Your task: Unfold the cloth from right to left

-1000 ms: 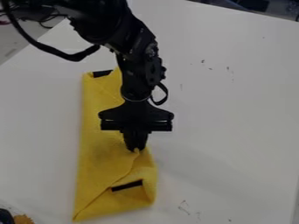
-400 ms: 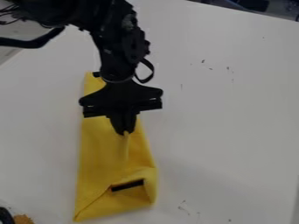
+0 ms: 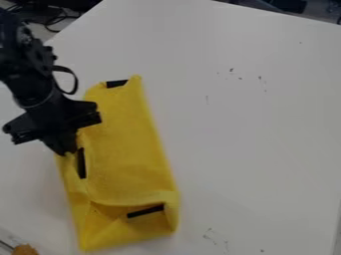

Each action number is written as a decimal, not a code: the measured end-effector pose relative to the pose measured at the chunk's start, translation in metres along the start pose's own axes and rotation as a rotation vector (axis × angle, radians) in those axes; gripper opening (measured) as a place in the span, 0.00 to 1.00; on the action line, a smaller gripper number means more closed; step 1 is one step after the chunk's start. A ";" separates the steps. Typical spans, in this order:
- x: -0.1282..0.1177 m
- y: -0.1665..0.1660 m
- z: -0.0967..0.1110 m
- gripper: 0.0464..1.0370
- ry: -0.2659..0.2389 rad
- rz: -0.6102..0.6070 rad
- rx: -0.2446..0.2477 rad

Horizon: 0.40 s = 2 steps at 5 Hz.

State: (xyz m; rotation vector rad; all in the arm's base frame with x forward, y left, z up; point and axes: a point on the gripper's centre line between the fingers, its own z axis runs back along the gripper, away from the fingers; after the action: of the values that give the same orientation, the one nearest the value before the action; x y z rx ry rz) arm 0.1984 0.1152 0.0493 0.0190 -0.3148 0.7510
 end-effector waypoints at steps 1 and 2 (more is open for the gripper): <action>0.007 0.035 -0.014 0.02 0.000 -0.007 0.057; 0.024 0.051 -0.023 0.02 0.001 -0.036 0.085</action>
State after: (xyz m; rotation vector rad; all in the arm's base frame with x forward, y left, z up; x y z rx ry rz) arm 0.1871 0.1712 0.0293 0.1042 -0.2811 0.7283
